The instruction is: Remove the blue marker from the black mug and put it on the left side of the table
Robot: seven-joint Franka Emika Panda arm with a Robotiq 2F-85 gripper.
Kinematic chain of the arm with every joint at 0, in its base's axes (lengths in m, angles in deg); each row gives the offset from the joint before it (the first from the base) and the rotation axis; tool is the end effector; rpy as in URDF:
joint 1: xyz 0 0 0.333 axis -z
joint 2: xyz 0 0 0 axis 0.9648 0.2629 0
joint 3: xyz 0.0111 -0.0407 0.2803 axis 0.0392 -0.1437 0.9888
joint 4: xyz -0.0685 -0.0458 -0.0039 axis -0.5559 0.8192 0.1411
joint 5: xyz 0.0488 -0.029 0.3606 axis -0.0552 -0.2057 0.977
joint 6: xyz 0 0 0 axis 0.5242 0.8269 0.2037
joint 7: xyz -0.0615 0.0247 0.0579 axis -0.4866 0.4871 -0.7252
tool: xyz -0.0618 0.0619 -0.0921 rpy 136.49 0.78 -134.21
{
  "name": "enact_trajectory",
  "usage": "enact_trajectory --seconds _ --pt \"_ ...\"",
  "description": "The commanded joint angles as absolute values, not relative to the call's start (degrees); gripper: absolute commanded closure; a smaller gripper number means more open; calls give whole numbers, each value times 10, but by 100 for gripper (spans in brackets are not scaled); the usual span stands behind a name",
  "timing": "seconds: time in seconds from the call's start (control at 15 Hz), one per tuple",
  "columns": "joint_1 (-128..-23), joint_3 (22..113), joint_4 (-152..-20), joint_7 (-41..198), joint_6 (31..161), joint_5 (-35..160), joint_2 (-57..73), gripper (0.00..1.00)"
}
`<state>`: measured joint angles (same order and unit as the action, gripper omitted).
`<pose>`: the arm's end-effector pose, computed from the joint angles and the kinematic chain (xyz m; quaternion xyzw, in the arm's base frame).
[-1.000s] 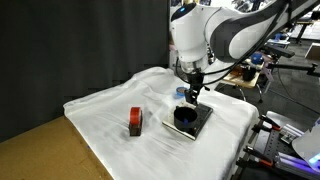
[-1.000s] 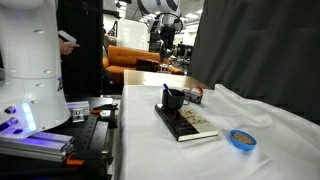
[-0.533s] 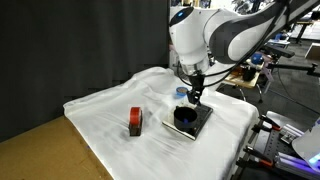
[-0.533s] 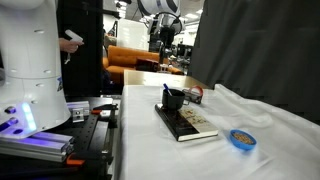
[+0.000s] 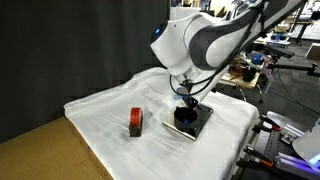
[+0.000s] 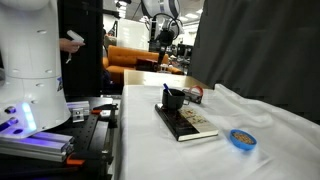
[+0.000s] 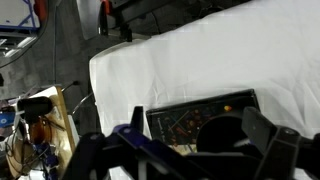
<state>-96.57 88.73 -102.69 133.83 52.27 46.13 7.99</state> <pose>0.4154 0.2821 0.2946 0.9436 -0.1124 -0.0970 0.2958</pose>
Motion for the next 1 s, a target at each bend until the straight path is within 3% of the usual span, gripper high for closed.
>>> enact_trajectory --seconds 0.0,0.53,0.93 --pt "-981 874 -1013 1340 514 466 90 0" --pt "-988 870 -991 1346 502 466 106 0" --pt "-994 845 -887 1362 509 466 196 0"
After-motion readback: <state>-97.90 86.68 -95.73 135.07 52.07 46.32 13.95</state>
